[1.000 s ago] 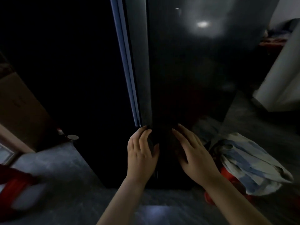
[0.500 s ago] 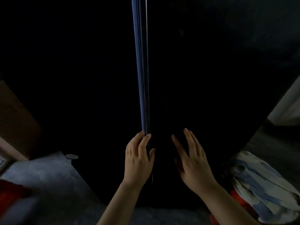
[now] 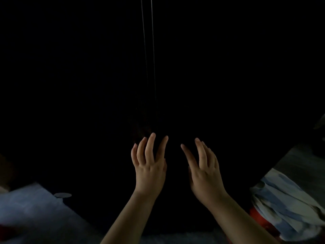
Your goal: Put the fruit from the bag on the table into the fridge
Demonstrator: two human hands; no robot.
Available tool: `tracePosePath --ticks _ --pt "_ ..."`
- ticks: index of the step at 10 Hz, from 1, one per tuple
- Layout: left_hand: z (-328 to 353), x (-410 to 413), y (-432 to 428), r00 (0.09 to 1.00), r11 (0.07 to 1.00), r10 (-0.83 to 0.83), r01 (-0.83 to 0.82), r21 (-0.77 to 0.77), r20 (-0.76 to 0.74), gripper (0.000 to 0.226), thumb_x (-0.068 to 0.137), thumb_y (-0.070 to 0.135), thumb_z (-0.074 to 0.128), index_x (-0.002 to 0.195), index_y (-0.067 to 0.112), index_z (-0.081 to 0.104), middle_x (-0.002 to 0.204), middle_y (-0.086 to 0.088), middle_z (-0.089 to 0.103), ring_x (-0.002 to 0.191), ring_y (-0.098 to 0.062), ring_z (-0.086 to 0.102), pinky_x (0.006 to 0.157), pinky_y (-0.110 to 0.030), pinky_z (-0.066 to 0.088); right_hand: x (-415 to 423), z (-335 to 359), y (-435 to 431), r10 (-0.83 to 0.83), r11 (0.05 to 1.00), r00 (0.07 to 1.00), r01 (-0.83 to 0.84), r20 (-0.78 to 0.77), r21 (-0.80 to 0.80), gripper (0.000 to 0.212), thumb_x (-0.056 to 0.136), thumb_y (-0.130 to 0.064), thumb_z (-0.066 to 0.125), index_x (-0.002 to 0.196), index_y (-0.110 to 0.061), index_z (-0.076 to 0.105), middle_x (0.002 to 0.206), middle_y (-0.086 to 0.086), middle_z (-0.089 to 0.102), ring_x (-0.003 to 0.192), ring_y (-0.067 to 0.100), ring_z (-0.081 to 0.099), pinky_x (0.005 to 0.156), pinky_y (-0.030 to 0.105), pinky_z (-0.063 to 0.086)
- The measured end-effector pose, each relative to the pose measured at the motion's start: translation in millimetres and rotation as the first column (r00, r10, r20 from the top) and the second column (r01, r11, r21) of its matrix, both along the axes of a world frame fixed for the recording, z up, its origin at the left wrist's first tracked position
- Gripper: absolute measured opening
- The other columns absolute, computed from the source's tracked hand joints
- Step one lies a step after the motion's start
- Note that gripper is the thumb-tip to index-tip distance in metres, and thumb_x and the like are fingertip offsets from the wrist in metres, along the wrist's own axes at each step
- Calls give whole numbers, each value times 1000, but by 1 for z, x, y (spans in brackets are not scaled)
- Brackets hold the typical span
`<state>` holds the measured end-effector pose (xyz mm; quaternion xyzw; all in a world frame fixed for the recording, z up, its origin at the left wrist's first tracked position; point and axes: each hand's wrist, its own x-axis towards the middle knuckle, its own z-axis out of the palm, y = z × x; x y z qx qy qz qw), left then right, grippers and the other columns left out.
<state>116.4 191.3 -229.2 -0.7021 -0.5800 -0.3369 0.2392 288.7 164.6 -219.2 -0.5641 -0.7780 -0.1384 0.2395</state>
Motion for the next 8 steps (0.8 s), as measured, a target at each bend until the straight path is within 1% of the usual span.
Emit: tracePosePath --ticks 1,2,3,4,5,6,7,8 --pt "-8 2 2 1000 999 -16 16 42 0 54 90 27 52 141 21 36 141 -14 27 129 -33 32 109 -55 27 -2 -8 -1 -14 1000 1000 14 7 26 92 68 -12 76 147 -17 31 153 22 15 139 39 20 106 53 33" --pt "-7 2 3 1000 999 -6 6 51 0 61 85 24 62 140 21 37 139 -13 27 128 -32 31 110 -54 25 -1 -10 -1 -15 1000 1000 15 12 14 89 72 -16 75 148 -19 28 154 21 14 140 38 20 106 54 34" --pt "-1 1 -2 1000 1000 -22 21 16 22 68 80 23 71 139 22 37 140 -12 27 128 -32 32 110 -54 26 -1 -5 -3 -2 1000 1000 2 -15 -8 85 75 -17 73 148 -18 29 154 20 14 140 37 20 105 54 35" --pt "7 0 -10 999 996 -35 38 -77 42 71 78 25 71 141 22 37 143 -13 27 132 -34 30 108 -55 29 1 1 -7 6 999 1000 -6 -22 -38 84 76 -21 72 148 -16 29 154 19 14 141 35 18 107 51 33" --pt "18 0 -23 1000 983 -16 17 -181 4 76 77 29 71 144 19 36 148 -14 25 135 -35 28 107 -56 31 3 9 -12 15 996 999 -17 -32 -87 79 81 -25 67 149 -16 27 156 17 13 142 33 17 108 45 29" --pt "28 1 -43 1000 953 11 -18 -303 -25 81 78 39 68 146 20 29 151 -14 23 137 -35 26 107 -55 32 6 20 -20 51 988 997 -58 -50 -143 75 86 -29 61 150 -17 22 158 12 8 144 30 15 108 42 30" --pt "39 -2 -67 997 942 42 -60 -332 -60 79 81 44 62 147 22 24 153 -13 22 139 -33 26 109 -52 30 16 33 -31 97 983 994 -104 -55 -150 73 91 -34 54 151 -18 16 158 9 8 144 27 16 109 40 30" --pt "56 3 -102 996 941 83 -87 -328 -26 73 84 45 58 146 21 29 153 -11 24 139 -31 27 110 -47 27 27 50 -53 156 976 988 -155 -6 -155 71 91 -36 52 150 -17 18 156 10 16 142 26 22 108 38 30"
